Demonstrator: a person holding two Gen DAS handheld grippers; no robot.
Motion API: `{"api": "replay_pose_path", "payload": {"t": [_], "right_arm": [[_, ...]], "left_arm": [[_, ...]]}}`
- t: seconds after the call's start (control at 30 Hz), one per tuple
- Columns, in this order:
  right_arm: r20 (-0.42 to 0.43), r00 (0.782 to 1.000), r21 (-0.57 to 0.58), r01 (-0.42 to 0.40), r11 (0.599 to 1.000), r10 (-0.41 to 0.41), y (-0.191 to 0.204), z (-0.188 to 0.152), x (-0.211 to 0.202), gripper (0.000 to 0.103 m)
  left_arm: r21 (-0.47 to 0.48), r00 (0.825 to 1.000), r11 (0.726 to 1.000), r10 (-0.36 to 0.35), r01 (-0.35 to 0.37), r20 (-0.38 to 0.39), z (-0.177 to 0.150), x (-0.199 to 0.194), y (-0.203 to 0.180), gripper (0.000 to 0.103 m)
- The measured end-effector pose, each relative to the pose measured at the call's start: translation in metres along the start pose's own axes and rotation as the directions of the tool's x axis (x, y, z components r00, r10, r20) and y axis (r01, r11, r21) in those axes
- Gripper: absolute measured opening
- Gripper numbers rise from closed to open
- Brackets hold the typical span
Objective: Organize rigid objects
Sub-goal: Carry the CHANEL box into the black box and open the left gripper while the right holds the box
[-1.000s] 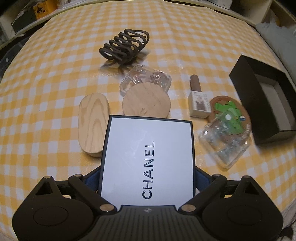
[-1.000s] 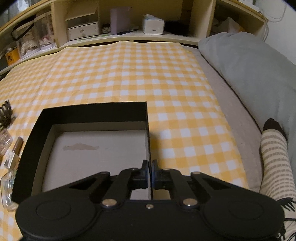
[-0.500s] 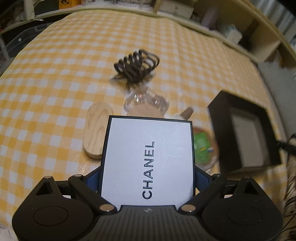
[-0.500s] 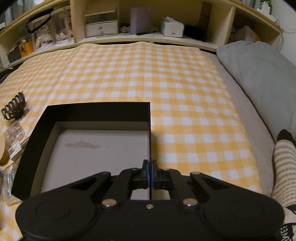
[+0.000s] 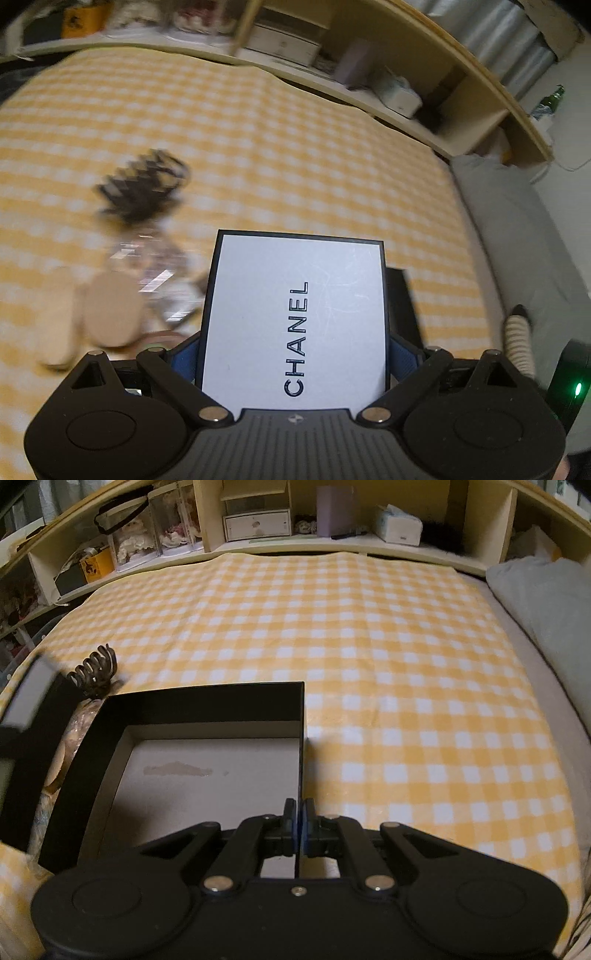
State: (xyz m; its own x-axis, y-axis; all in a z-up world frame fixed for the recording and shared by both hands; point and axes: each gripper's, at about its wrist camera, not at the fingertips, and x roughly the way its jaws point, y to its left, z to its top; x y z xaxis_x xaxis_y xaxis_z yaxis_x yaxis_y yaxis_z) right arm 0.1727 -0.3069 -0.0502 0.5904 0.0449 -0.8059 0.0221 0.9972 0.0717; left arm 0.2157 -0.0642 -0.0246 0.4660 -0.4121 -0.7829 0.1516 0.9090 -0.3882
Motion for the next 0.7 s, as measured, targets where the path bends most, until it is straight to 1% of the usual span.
{"api": "replay_pose_path", "payload": {"t": [0.07, 0.13, 0.27, 0.4, 0.47, 0.53, 0.6, 0.67, 0.7], "right_arm": [[-0.008, 1.000, 0.018, -0.007, 1.000, 0.007, 0.001, -0.001, -0.002, 0.004], [-0.015, 1.000, 0.047, -0.019, 0.999, 0.020, -0.002, -0.004, -0.004, 0.005], [-0.027, 0.998, 0.125, -0.059, 0.990, 0.063, -0.011, -0.010, -0.008, 0.006], [-0.042, 0.994, 0.163, -0.094, 0.982, 0.102, -0.017, -0.015, -0.012, 0.009], [-0.055, 0.991, 0.189, -0.111, 0.976, 0.124, -0.020, -0.018, -0.015, 0.012], [-0.070, 0.987, 0.207, -0.126, 0.970, 0.143, -0.023, -0.022, -0.018, 0.019], [-0.095, 0.987, 0.199, -0.110, 0.974, 0.131, -0.021, -0.028, -0.021, 0.022], [-0.119, 0.984, 0.198, -0.105, 0.975, 0.131, -0.017, -0.033, -0.023, 0.022], [-0.129, 0.982, 0.201, -0.111, 0.973, 0.139, -0.016, -0.035, -0.024, 0.016]], "left_arm": [[0.001, 1.000, 1.000, -0.025, 0.025, -0.017, 0.002, 0.017, -0.020, 0.096], [0.014, 0.999, 0.999, -0.031, 0.031, -0.026, 0.002, 0.033, -0.037, 0.096], [0.002, 0.998, 1.000, -0.015, 0.015, -0.067, 0.000, 0.069, -0.054, 0.096], [-0.009, 0.994, 1.000, 0.021, -0.022, -0.104, -0.006, 0.099, -0.061, 0.096], [-0.017, 0.992, 0.999, 0.043, -0.045, -0.117, -0.008, 0.111, -0.062, 0.096], [-0.017, 0.990, 0.997, 0.070, -0.073, -0.125, -0.010, 0.118, -0.062, 0.096], [-0.021, 0.987, 0.995, 0.092, -0.095, -0.130, -0.014, 0.125, -0.061, 0.096], [-0.009, 0.988, 0.994, 0.107, -0.108, -0.116, -0.015, 0.128, -0.067, 0.096], [-0.007, 0.987, 0.994, 0.108, -0.109, -0.118, -0.014, 0.131, -0.070, 0.096]]}}
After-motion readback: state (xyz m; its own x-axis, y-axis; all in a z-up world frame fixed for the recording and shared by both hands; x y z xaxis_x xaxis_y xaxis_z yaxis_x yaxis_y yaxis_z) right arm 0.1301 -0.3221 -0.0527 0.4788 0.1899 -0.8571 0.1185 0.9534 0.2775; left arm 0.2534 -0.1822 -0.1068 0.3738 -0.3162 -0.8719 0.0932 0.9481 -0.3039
